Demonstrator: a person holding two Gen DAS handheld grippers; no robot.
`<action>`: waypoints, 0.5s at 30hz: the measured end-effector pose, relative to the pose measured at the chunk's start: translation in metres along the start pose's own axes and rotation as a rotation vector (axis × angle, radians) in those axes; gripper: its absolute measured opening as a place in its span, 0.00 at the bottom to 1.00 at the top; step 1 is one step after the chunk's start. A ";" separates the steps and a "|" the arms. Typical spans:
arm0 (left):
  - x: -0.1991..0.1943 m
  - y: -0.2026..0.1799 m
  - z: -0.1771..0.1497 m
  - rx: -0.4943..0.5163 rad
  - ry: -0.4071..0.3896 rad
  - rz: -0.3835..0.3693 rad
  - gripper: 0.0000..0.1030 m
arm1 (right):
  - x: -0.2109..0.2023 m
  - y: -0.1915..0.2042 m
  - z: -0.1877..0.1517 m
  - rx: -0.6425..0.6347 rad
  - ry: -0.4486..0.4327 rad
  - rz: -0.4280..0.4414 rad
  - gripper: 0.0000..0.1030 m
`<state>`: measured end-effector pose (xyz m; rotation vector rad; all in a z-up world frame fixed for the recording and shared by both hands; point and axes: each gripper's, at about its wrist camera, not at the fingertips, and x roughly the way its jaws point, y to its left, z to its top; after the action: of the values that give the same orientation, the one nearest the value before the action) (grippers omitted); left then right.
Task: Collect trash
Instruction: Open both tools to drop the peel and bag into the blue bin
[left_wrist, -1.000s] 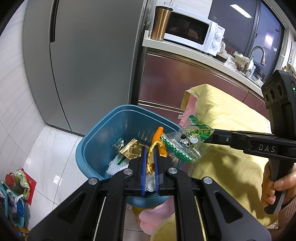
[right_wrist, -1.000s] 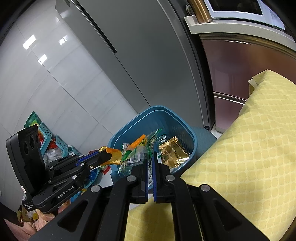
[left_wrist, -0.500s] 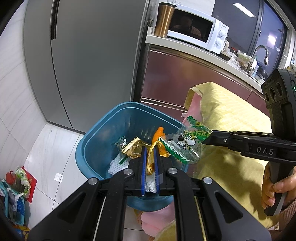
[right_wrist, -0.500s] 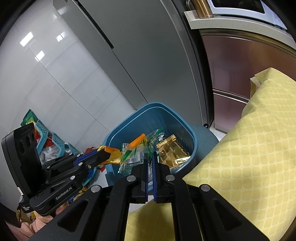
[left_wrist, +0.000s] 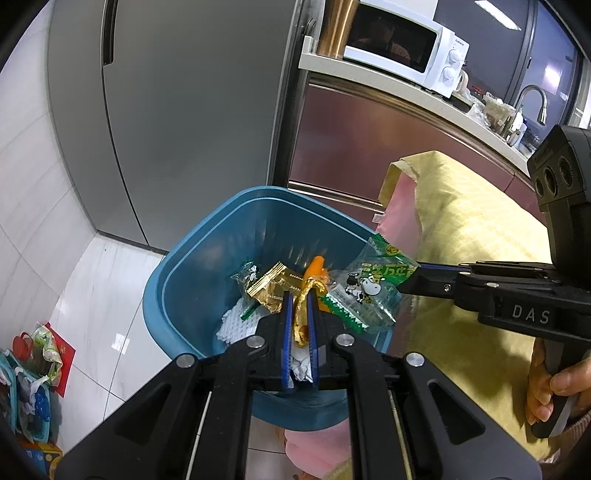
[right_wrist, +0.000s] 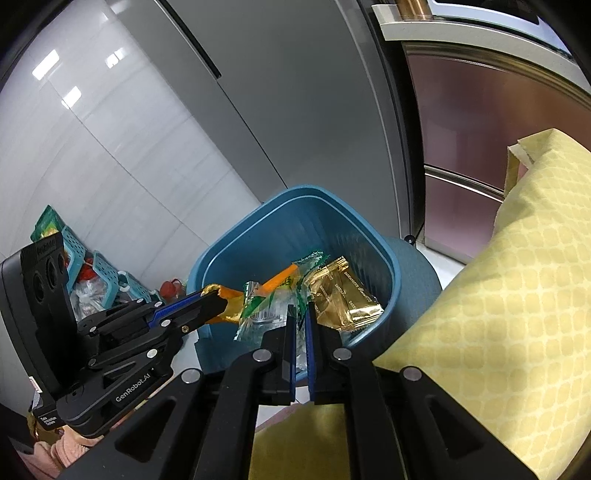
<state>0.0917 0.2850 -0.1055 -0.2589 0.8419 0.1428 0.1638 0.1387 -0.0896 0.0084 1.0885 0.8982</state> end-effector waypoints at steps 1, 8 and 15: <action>0.001 0.000 0.000 -0.001 0.002 0.001 0.09 | 0.001 0.001 0.001 -0.004 0.003 -0.003 0.05; 0.012 0.000 -0.001 -0.009 0.025 -0.006 0.12 | 0.006 0.007 0.003 -0.037 0.015 -0.028 0.05; 0.018 -0.002 0.000 -0.012 0.029 -0.022 0.18 | 0.008 0.008 0.004 -0.039 0.014 -0.031 0.06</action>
<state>0.1038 0.2839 -0.1183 -0.2821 0.8668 0.1243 0.1630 0.1502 -0.0904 -0.0467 1.0813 0.8929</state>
